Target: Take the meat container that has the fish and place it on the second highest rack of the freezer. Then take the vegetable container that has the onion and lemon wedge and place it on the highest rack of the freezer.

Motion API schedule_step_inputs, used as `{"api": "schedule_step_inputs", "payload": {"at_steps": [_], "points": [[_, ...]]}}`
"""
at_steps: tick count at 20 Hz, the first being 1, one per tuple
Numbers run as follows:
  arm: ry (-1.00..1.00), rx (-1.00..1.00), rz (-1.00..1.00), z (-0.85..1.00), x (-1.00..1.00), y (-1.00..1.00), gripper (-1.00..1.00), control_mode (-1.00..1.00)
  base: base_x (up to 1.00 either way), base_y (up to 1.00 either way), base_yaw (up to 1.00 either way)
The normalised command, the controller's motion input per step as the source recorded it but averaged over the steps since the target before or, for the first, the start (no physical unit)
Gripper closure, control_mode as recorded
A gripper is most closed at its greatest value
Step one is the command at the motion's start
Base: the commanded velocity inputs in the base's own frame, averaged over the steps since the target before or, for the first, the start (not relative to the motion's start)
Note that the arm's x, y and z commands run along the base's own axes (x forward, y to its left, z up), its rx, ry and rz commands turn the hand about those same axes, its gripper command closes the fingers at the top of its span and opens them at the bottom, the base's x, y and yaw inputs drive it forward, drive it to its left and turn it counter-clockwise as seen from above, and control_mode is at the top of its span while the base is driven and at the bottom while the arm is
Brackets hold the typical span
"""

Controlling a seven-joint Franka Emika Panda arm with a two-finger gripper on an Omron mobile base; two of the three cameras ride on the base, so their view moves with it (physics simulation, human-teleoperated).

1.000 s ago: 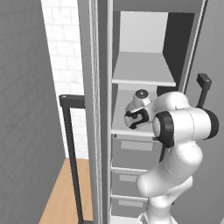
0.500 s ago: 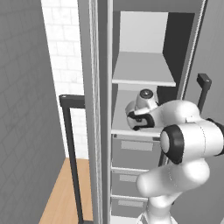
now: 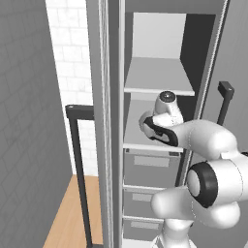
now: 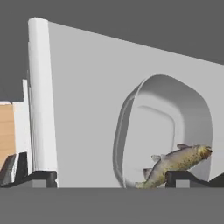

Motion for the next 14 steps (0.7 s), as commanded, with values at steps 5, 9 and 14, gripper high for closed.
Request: {"api": "schedule_step_inputs", "payload": {"at_steps": [5, 9, 14], "points": [[0.00, 0.00, -0.02, 0.08, -0.60, 0.00, -1.00, -1.00, 0.00, 0.00, 0.00], [0.03, 0.02, -0.06, 0.35, -0.44, 0.00, -1.00, -1.00, 0.00, 0.00, 0.00], [0.03, 0.06, -0.09, 0.31, -0.63, 0.00, -1.00, -1.00, 0.00, 0.00, 0.00]]}}
